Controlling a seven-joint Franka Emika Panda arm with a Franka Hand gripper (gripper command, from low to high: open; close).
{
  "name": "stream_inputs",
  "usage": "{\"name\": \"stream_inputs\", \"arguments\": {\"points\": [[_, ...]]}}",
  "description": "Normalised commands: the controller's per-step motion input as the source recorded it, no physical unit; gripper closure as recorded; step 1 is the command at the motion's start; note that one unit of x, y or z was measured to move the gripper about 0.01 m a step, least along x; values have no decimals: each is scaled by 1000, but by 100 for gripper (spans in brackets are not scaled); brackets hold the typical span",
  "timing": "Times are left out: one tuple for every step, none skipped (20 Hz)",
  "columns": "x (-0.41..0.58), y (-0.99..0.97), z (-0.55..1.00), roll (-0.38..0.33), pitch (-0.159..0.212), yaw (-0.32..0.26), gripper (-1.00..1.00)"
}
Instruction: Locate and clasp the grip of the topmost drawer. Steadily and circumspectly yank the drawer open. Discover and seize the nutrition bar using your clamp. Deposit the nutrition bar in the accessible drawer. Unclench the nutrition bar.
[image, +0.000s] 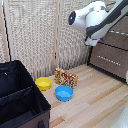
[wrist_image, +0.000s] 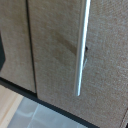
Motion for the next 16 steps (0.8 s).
{"name": "stream_inputs", "arguments": {"points": [[-277,-651,0,-163,0,97,-100],[-200,-654,0,-150,0,115,-100],[-137,-657,-17,-141,0,125,-100],[-106,-669,-40,-132,0,131,-100],[-63,-669,-69,-129,0,137,-100],[-54,-663,-71,-128,0,139,-100],[-26,-663,-94,-119,0,148,-100],[-94,-600,-40,-142,0,147,-100],[-209,-511,0,-191,-4,126,-100],[-146,-409,0,-132,-13,125,-100],[-60,-323,-37,-110,0,129,-100],[-17,-194,-34,-78,0,80,100],[-20,-106,-34,-10,0,47,100],[0,-60,-20,0,0,20,100],[0,0,0,1,0,0,100],[0,0,0,5,0,0,100]]}}
